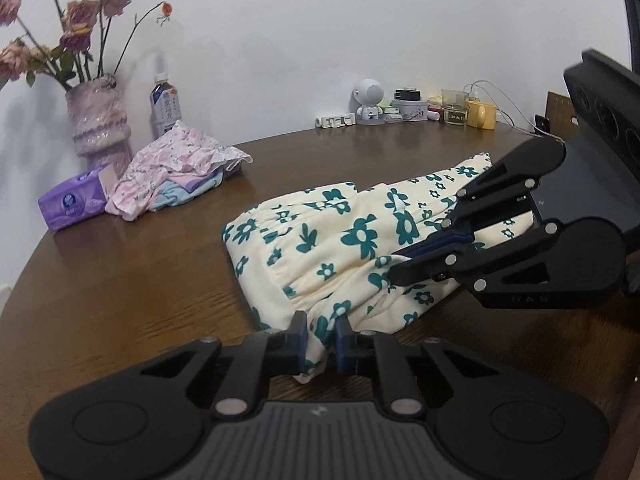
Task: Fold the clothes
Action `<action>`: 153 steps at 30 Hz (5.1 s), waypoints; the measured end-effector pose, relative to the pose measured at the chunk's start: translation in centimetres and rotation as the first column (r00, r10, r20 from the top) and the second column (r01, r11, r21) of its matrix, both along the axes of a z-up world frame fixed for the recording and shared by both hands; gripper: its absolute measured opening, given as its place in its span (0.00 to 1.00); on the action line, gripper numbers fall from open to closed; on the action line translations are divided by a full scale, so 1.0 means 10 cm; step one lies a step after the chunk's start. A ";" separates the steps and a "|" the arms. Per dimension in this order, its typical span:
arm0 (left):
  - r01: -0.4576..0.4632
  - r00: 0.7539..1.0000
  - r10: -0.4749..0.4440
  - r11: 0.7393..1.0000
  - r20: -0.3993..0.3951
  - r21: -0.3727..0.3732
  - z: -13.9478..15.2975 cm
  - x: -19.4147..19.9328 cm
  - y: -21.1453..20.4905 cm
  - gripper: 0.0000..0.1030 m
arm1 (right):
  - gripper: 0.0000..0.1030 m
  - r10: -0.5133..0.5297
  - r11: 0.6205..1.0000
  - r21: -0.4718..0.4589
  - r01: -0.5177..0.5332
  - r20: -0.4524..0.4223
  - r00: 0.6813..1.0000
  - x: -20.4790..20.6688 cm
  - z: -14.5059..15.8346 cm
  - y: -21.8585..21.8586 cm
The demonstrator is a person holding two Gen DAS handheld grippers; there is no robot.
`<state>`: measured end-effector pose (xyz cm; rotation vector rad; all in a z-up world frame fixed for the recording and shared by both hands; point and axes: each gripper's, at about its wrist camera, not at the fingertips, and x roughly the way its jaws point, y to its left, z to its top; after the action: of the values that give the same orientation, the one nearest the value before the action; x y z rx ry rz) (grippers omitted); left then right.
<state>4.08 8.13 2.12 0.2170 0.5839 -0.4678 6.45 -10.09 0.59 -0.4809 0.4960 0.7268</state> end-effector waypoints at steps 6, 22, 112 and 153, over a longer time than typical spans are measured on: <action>-0.025 1.000 0.024 0.999 -0.018 -0.040 -0.02 0.02 0.04 0.12 | 0.04 0.000 0.999 0.047 0.001 -0.026 1.000 0.02 -0.02 -0.06; -0.109 0.992 0.096 0.976 -0.078 -0.186 -0.06 0.04 0.18 0.12 | 0.06 0.012 0.991 0.133 0.001 -0.093 0.996 0.11 -0.02 -0.21; 0.164 0.986 -0.165 0.971 0.009 -0.175 0.28 0.34 0.15 0.18 | 0.13 0.264 0.962 -0.032 -0.271 -0.146 0.953 0.44 0.09 -0.18; 0.201 0.973 -0.205 0.978 -0.105 -0.053 0.04 0.63 -0.06 0.25 | 0.24 0.330 0.944 0.037 -0.328 -0.151 0.932 0.57 0.05 -0.30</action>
<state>10.43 7.58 2.55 0.2124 0.6619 -0.6932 12.18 -13.07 1.13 -0.5053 0.5632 1.0963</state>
